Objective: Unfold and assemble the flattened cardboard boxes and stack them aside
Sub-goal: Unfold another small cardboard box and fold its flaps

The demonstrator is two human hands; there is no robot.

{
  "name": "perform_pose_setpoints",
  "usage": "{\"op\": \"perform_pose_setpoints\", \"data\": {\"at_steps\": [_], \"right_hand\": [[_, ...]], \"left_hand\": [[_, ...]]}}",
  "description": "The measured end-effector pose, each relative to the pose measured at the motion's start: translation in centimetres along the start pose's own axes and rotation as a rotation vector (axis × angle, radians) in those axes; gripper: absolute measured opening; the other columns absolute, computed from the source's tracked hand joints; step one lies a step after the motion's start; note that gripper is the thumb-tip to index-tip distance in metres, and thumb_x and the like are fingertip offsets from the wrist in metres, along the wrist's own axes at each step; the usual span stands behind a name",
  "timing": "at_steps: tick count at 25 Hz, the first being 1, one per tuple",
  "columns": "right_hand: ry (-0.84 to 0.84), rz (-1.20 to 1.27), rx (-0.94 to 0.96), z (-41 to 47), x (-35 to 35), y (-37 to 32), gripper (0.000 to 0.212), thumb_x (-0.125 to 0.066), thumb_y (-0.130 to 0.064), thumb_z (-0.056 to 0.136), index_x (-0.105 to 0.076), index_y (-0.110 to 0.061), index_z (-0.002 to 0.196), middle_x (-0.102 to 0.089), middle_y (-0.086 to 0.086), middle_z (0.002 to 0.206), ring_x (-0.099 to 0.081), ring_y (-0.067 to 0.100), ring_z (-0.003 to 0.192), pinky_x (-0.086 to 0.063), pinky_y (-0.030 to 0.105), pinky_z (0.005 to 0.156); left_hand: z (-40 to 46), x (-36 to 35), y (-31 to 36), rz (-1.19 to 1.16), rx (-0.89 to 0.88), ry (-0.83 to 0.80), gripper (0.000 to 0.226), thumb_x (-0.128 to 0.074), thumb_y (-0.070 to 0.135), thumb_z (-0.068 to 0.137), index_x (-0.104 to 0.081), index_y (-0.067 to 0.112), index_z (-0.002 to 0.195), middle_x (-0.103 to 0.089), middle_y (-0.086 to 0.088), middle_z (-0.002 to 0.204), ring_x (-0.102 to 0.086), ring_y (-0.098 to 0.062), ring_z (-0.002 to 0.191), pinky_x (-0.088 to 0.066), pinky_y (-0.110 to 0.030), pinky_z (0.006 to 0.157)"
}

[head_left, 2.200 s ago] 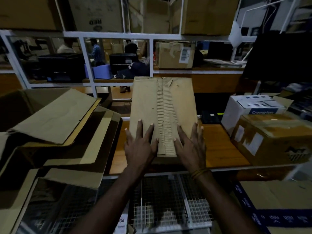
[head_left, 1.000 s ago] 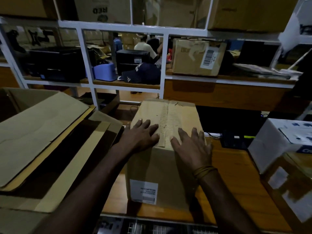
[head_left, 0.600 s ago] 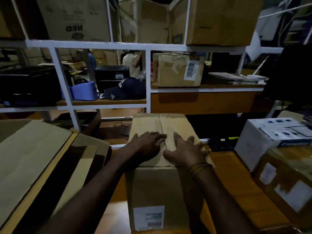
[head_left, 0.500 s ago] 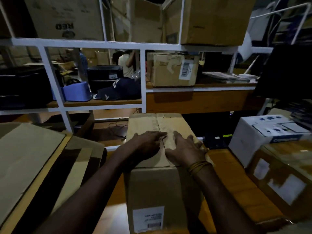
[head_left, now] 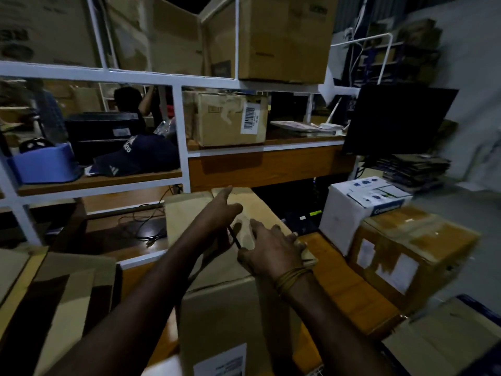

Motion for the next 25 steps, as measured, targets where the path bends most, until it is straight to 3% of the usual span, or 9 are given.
{"op": "perform_pose_setpoints", "data": {"at_steps": [2, 4, 7, 11, 14, 17, 20, 23, 25], "right_hand": [[0.138, 0.072, 0.092, -0.6, 1.8, -0.5, 0.062, -0.058, -0.046, 0.089, -0.037, -0.034, 0.146, -0.055, 0.009, 0.136, -0.05, 0.037, 0.124, -0.043, 0.05, 0.102], [0.27, 0.154, 0.163, -1.1, 4.3, -0.6, 0.047, -0.058, -0.039, 0.093, -0.049, -0.031, 0.139, -0.064, 0.004, 0.124, -0.062, 0.024, 0.108, -0.054, 0.036, 0.085], [0.468, 0.188, 0.211, -1.3, 8.1, 0.4, 0.029, -0.059, -0.031, 0.096, -0.062, -0.033, 0.125, -0.069, -0.005, 0.112, -0.064, 0.012, 0.095, -0.046, 0.021, 0.064], [0.667, 0.13, 0.336, -1.3, 8.6, 1.7, 0.023, -0.06, -0.029, 0.095, -0.066, -0.028, 0.117, -0.064, -0.004, 0.119, -0.062, 0.011, 0.1, -0.038, 0.012, 0.066], [0.76, 0.06, 0.446, -1.2, 6.1, 3.9, 0.036, -0.067, -0.023, 0.09, -0.063, -0.022, 0.126, -0.045, 0.006, 0.148, -0.05, 0.024, 0.129, -0.054, 0.032, 0.089], [0.836, -0.07, 0.337, -1.1, 4.4, 6.6, 0.062, -0.07, -0.03, 0.085, -0.05, -0.022, 0.143, -0.01, 0.017, 0.163, -0.008, 0.037, 0.151, -0.032, 0.058, 0.113], [0.821, -0.173, 0.107, -1.0, 3.9, 8.6, 0.095, -0.071, -0.049, 0.078, -0.023, -0.023, 0.156, 0.008, 0.027, 0.161, 0.01, 0.045, 0.148, -0.011, 0.063, 0.116], [0.762, -0.193, 0.053, -0.6, 2.9, 10.2, 0.096, -0.071, -0.054, 0.077, -0.03, -0.016, 0.154, 0.013, 0.026, 0.161, 0.013, 0.044, 0.148, -0.006, 0.063, 0.117], [0.687, -0.228, 0.026, -0.1, 2.6, 10.9, 0.085, -0.062, -0.058, 0.082, -0.037, -0.015, 0.15, 0.01, 0.027, 0.161, 0.013, 0.044, 0.148, 0.004, 0.06, 0.116]], "left_hand": [[-0.2, 0.6, 0.1, -0.157, 0.011, 0.011, 0.06, -0.052, 0.022, 0.099, -0.027, 0.032, 0.153, -0.05, -0.012, 0.138, -0.058, -0.018, 0.099, -0.05, -0.034, 0.08], [-0.5, 1.0, 0.4, -0.213, -0.044, 0.056, 0.056, -0.051, 0.021, 0.099, -0.031, 0.032, 0.15, -0.048, -0.009, 0.139, -0.059, -0.016, 0.099, -0.051, -0.031, 0.072], [-0.8, 0.5, 2.0, -0.012, -0.204, 0.07, 0.056, -0.054, 0.02, 0.098, -0.033, 0.033, 0.148, -0.047, -0.003, 0.141, -0.057, -0.01, 0.101, -0.045, -0.018, 0.063], [-1.2, -3.6, 4.8, 0.267, -0.419, -0.147, 0.076, -0.056, 0.023, 0.098, -0.008, 0.038, 0.155, -0.037, -0.006, 0.155, -0.048, -0.021, 0.131, -0.044, -0.027, 0.094], [-1.0, -5.6, 5.0, 0.302, -0.483, -0.103, 0.097, -0.062, 0.029, 0.094, 0.015, 0.047, 0.15, -0.036, -0.012, 0.155, -0.056, -0.025, 0.122, -0.053, -0.039, 0.093], [-0.3, -6.7, 4.5, 0.309, -0.472, -0.12, 0.094, -0.059, 0.03, 0.095, 0.015, 0.045, 0.151, -0.033, -0.014, 0.156, -0.056, -0.027, 0.122, -0.055, -0.035, 0.084], [-0.3, -7.9, 4.7, 0.429, -0.464, -0.164, 0.08, -0.053, 0.022, 0.098, 0.001, 0.041, 0.154, -0.037, -0.01, 0.152, -0.054, -0.027, 0.121, -0.051, -0.03, 0.083], [-1.3, -10.5, 3.8, 0.529, -0.522, -0.212, 0.059, -0.047, 0.014, 0.101, -0.024, 0.03, 0.153, -0.039, 0.004, 0.147, -0.044, -0.023, 0.133, -0.045, -0.016, 0.093], [-1.1, -11.6, 2.7, 0.655, -0.525, -0.21, 0.06, -0.049, 0.007, 0.098, -0.032, 0.031, 0.15, -0.031, 0.004, 0.155, -0.034, -0.022, 0.142, -0.041, -0.027, 0.107]]}}
Point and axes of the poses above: each hand's wrist, its own z-axis towards the middle knuckle, its own x-axis out of the back of the hand, y = z × x, the point moved 5 cm from there along z, towards the middle knuckle
